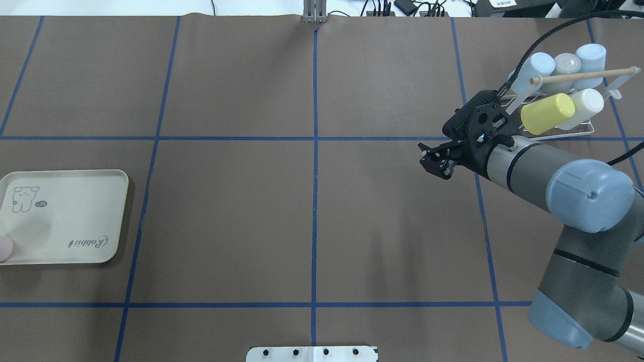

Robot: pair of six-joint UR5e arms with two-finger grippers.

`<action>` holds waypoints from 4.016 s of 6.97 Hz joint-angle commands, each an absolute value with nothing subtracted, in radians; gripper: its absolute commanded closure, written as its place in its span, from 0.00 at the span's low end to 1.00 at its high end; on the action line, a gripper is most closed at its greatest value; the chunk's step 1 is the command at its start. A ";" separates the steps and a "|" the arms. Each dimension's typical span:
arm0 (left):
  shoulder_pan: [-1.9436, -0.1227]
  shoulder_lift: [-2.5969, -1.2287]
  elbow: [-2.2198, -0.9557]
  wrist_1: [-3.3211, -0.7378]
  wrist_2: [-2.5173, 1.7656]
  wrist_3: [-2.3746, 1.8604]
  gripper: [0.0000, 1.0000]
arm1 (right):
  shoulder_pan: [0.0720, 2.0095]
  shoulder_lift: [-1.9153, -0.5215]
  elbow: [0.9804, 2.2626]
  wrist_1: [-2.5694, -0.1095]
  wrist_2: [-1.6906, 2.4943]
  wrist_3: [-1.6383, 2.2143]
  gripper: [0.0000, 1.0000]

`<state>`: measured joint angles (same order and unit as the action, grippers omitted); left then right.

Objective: Transfer IKEA cup to right arm and place on rack

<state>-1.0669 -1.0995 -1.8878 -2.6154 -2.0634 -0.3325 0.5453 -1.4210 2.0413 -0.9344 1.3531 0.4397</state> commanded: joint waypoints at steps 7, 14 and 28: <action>-1.036 -1.103 -1.568 -2.981 -2.069 -0.382 0.00 | 0.502 -1.405 2.020 -0.930 1.348 0.506 0.00; -1.008 -1.178 -1.499 -3.014 -2.085 -0.403 0.75 | 0.502 -1.404 2.006 -0.930 1.348 0.497 0.00; -1.119 -1.579 -1.967 -2.749 -2.451 -1.251 1.00 | 0.414 -1.149 1.922 -0.933 1.519 0.421 0.01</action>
